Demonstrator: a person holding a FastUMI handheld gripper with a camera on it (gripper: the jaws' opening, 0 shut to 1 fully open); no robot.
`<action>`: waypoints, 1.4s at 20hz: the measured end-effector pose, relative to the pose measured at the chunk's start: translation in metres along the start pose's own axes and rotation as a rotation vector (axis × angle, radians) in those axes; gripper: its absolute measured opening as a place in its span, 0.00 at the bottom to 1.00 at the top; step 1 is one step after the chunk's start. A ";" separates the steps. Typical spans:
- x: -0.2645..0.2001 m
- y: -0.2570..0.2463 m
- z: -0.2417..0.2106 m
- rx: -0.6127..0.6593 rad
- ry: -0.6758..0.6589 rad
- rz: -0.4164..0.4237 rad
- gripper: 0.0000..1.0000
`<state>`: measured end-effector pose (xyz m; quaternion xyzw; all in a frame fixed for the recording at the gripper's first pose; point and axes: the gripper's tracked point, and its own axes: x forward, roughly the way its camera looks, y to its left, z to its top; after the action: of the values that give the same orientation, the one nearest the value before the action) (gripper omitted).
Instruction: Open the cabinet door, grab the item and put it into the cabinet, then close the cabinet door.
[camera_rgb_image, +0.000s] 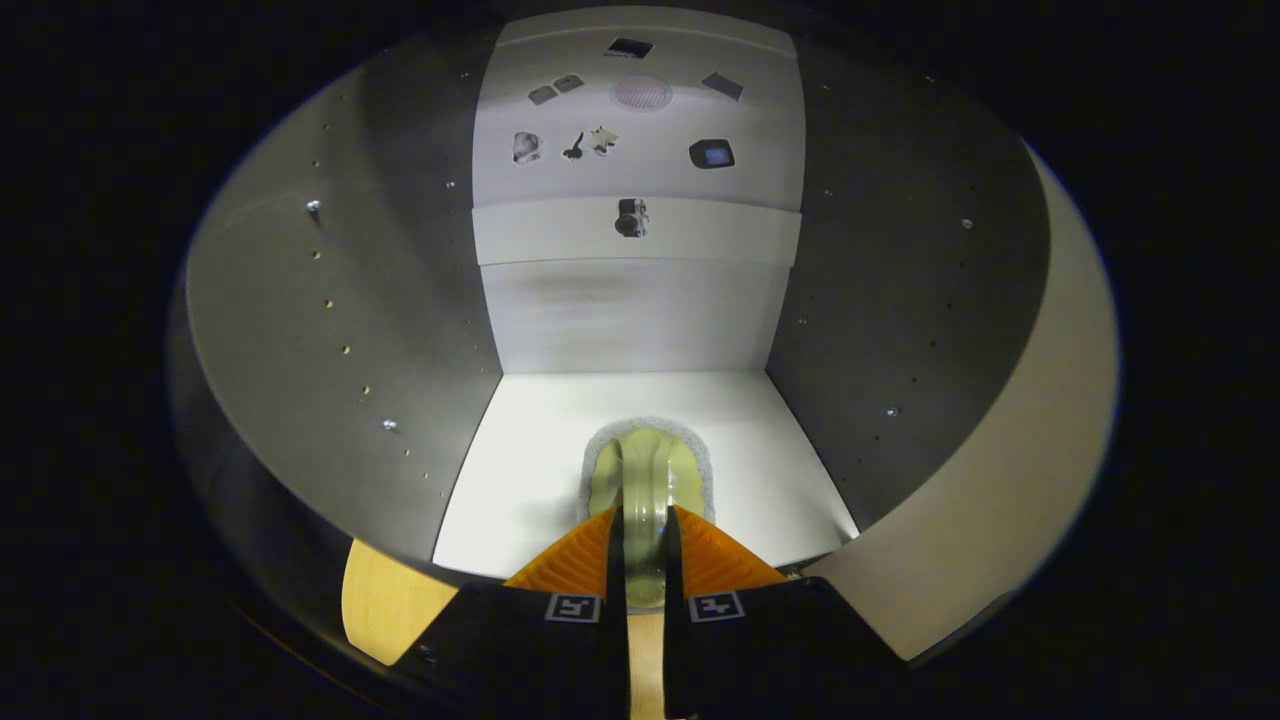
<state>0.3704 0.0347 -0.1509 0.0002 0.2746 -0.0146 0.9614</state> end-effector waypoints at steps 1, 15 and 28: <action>0.006 0.000 0.001 0.004 0.007 0.000 0.17; 0.069 -0.006 -0.010 0.073 0.154 -0.044 0.23; -0.049 -0.012 0.061 0.068 -0.220 0.001 0.99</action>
<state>0.3602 0.0234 -0.0732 0.0314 0.1666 -0.0233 0.9853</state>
